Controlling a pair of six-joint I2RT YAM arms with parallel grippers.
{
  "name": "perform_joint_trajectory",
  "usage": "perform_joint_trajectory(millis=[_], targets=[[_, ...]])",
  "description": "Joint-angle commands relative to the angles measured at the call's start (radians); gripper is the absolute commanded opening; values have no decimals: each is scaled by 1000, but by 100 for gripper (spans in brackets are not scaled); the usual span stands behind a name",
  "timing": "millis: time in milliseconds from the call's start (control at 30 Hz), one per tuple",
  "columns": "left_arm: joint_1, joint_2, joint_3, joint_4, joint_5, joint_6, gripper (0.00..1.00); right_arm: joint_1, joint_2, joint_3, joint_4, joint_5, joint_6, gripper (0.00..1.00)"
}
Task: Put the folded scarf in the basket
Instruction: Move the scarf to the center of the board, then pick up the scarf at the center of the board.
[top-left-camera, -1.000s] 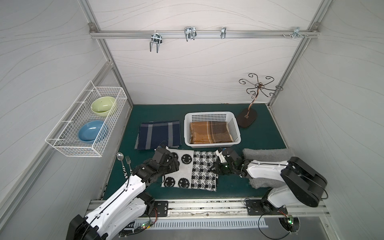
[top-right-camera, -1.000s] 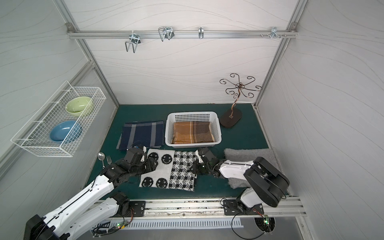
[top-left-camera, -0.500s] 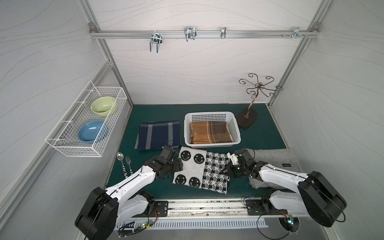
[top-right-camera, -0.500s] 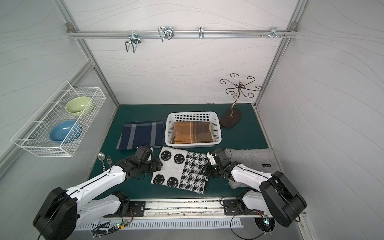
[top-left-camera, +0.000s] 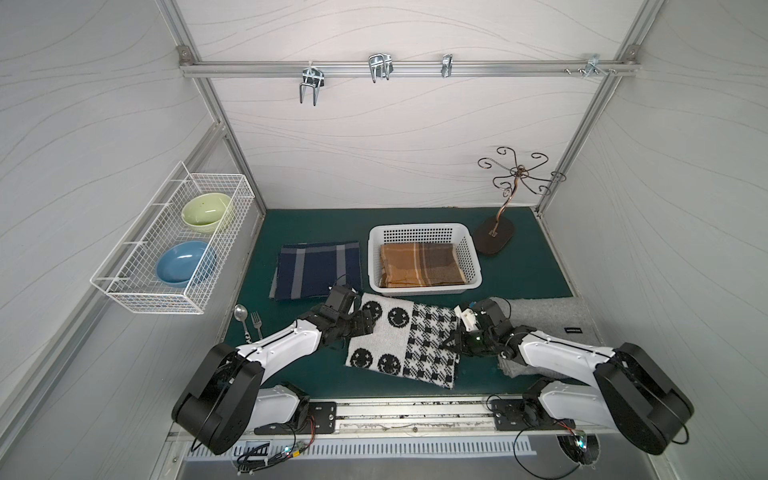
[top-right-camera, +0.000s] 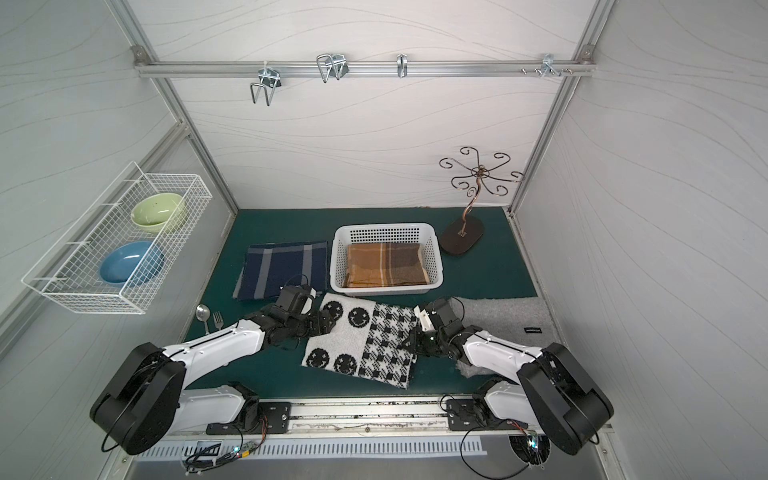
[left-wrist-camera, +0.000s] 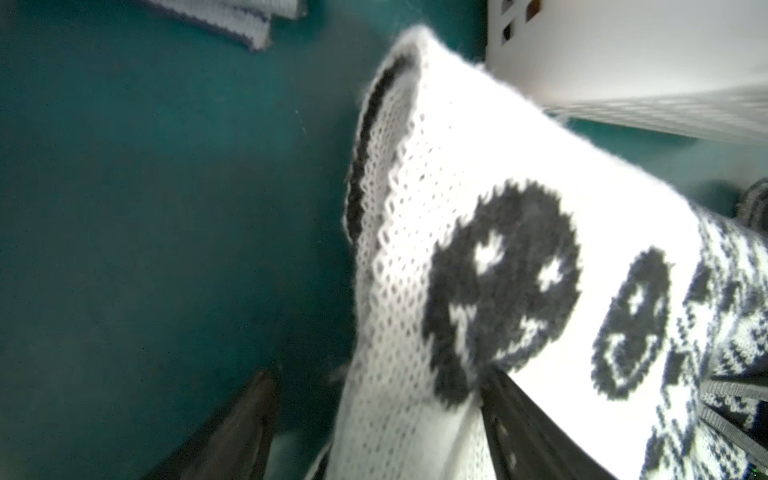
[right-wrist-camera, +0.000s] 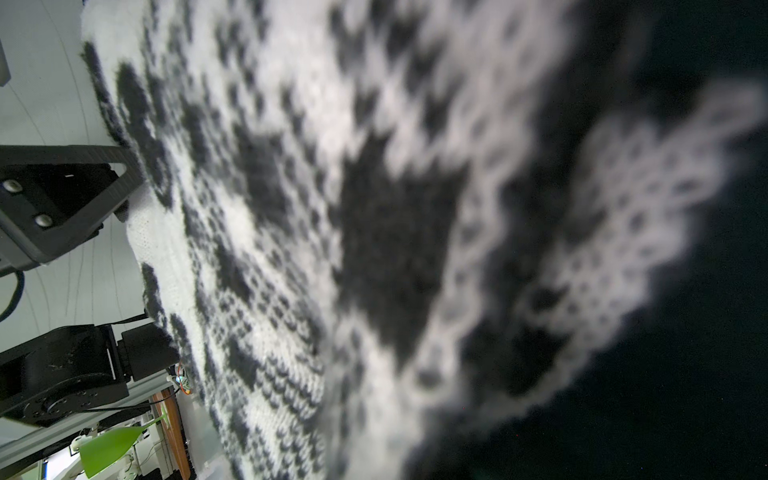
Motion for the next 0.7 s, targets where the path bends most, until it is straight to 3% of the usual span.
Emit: perform_joint_trajectory(millis=[0,300,400,533,667], targets=[[2,23,-44,11,42,1,78,1,11,-33,-76,3,-14,6],[-42,59,-150,174,133,-89,70,4,48,-54,-26,-2,-2,6],[-84,108,-138,207,123,-104,63,14,59,-58,-11,7,7,7],[-139,164,-125,253,132,-124,35,48,74,-47,-9,32,12,12],[-148,101,-117,204,126,-111,1,58,67,-50,6,42,13,7]])
